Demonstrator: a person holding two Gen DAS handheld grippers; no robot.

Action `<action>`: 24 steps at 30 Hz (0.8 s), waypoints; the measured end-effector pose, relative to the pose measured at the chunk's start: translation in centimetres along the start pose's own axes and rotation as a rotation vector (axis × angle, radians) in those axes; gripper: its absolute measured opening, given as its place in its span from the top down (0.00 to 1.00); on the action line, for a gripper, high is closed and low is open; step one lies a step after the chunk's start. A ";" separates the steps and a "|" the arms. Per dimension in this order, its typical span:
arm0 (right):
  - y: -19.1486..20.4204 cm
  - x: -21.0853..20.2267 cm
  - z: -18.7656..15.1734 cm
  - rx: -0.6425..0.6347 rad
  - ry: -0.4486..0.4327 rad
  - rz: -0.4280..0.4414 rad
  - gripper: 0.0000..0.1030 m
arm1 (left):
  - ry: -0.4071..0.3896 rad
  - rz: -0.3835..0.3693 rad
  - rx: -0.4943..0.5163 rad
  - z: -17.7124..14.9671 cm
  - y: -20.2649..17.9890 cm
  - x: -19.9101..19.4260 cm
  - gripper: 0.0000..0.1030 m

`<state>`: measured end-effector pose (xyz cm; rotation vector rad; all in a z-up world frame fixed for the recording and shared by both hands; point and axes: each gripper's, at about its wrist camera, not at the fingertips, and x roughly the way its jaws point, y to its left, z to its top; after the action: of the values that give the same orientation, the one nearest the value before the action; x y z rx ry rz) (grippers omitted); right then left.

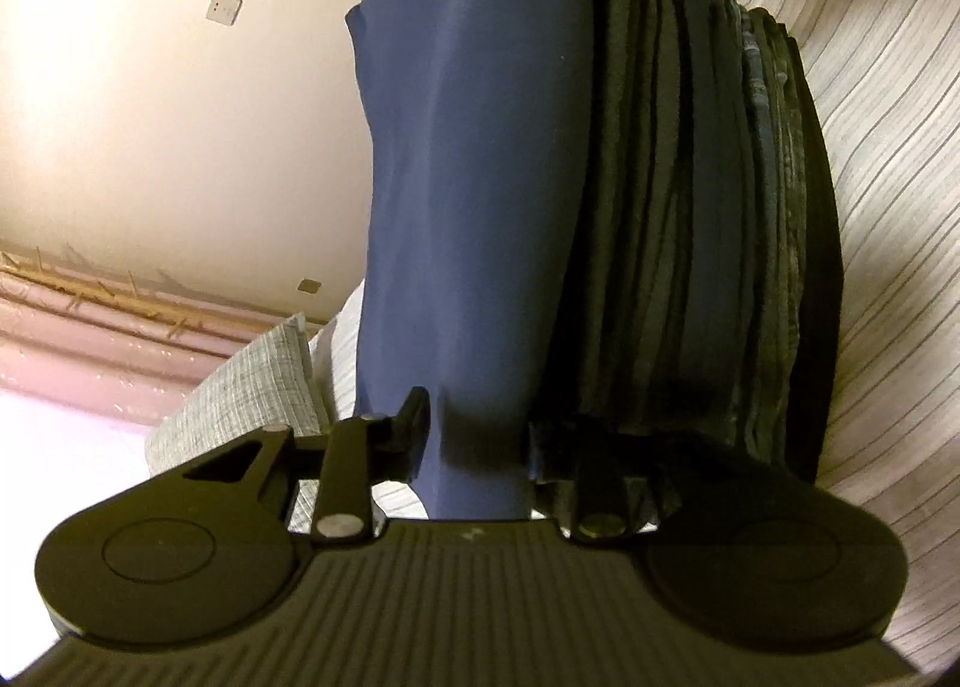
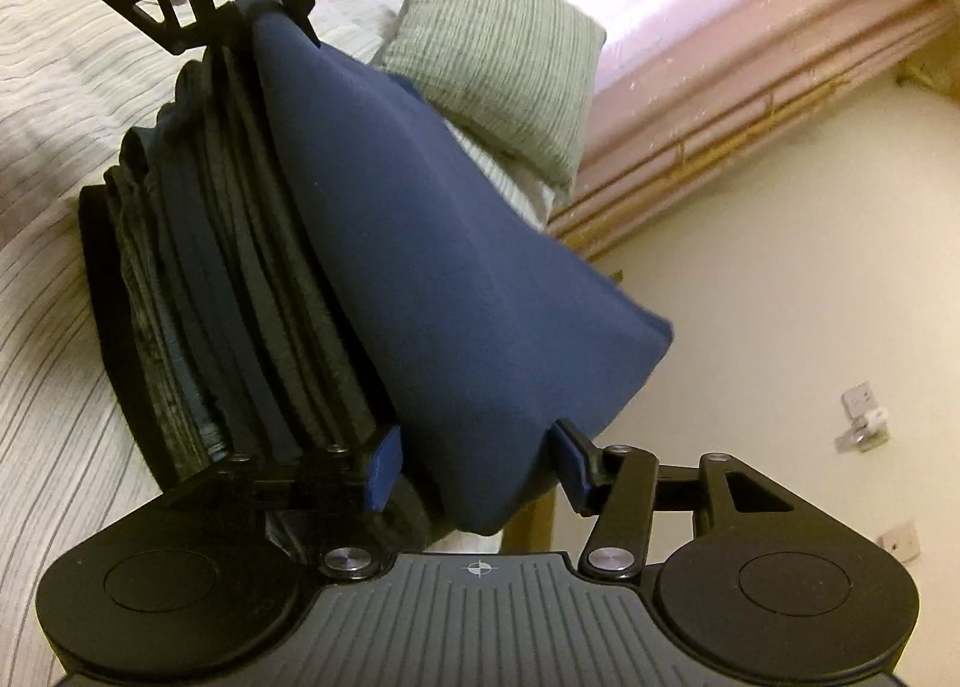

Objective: Fold clothes
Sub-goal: 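Lower the folded sweatshirt onto the stack of dark folded clothes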

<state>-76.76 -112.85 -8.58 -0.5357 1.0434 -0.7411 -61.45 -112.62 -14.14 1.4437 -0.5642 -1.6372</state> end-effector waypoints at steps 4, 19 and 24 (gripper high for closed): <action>0.5 0.3 -0.1 0.019 0.017 0.013 0.57 | 0.009 -0.017 -0.012 0.3 0.2 0.3 0.83; -1.5 -2.6 -0.6 0.180 0.066 0.040 0.56 | 0.025 -0.048 0.001 0.3 0.4 -0.9 0.80; -4.7 -6.0 -0.5 0.426 -0.014 0.062 0.56 | 0.037 -0.073 -0.083 -1.0 1.9 -3.0 0.78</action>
<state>-80.40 -111.31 -2.01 -0.1415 0.8529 -0.8738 -60.04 -110.98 -11.16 1.4456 -0.4224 -1.6671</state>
